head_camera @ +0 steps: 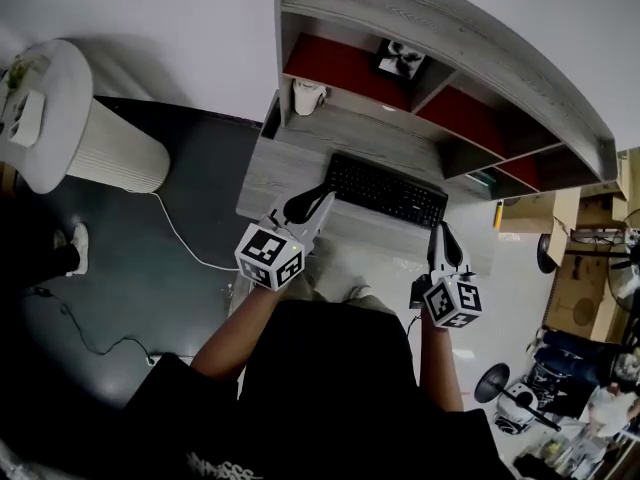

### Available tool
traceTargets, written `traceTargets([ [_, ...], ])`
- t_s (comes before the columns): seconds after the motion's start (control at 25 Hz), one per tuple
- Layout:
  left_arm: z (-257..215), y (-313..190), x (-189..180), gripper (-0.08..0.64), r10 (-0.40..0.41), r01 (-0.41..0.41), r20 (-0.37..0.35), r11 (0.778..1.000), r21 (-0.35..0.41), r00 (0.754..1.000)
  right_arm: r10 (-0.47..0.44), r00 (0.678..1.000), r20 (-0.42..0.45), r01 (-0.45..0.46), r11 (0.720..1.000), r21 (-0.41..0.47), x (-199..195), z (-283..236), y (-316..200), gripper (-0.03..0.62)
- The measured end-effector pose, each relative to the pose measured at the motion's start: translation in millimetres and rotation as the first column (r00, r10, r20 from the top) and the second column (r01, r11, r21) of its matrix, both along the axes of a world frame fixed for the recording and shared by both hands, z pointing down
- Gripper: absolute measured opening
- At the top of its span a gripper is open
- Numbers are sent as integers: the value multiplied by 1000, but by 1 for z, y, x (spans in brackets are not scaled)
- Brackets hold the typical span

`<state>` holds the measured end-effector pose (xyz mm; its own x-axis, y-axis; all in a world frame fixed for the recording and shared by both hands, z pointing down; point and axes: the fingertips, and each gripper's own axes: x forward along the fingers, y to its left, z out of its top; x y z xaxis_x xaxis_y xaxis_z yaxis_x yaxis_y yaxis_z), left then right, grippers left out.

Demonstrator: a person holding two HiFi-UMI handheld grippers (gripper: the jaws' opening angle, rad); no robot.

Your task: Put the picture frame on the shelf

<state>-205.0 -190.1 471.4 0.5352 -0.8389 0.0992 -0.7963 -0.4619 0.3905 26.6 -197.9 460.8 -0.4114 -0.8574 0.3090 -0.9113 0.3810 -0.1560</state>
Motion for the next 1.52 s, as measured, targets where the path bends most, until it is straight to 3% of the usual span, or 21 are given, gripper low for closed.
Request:
traceTargets([
  [0.24,-6,35,29,18,-159,156,139,987,31,978,-50,999,-18,51,996,71,40,-12,14,12],
  [0.36,-10,45,59,17,-194,186,171,981,62,966,-71,997,-27,73,994,83,73,-10,23,12],
  [0.56,-11,69,125,17,-208,196,183,977,78,961,-107,994,-29,109,990,92,119,-10,42,12],
  [0.8,-5,91,185,17,-187,184,193,982,33,963,-138,989,-58,145,982,124,154,-19,64,12],
  [1.28,-18,115,242,17,-218,202,230,975,94,949,-153,987,-45,158,977,144,202,-13,96,12],
  [1.52,-14,120,268,17,-189,175,233,981,80,954,-137,990,-42,141,980,141,224,-11,103,12],
])
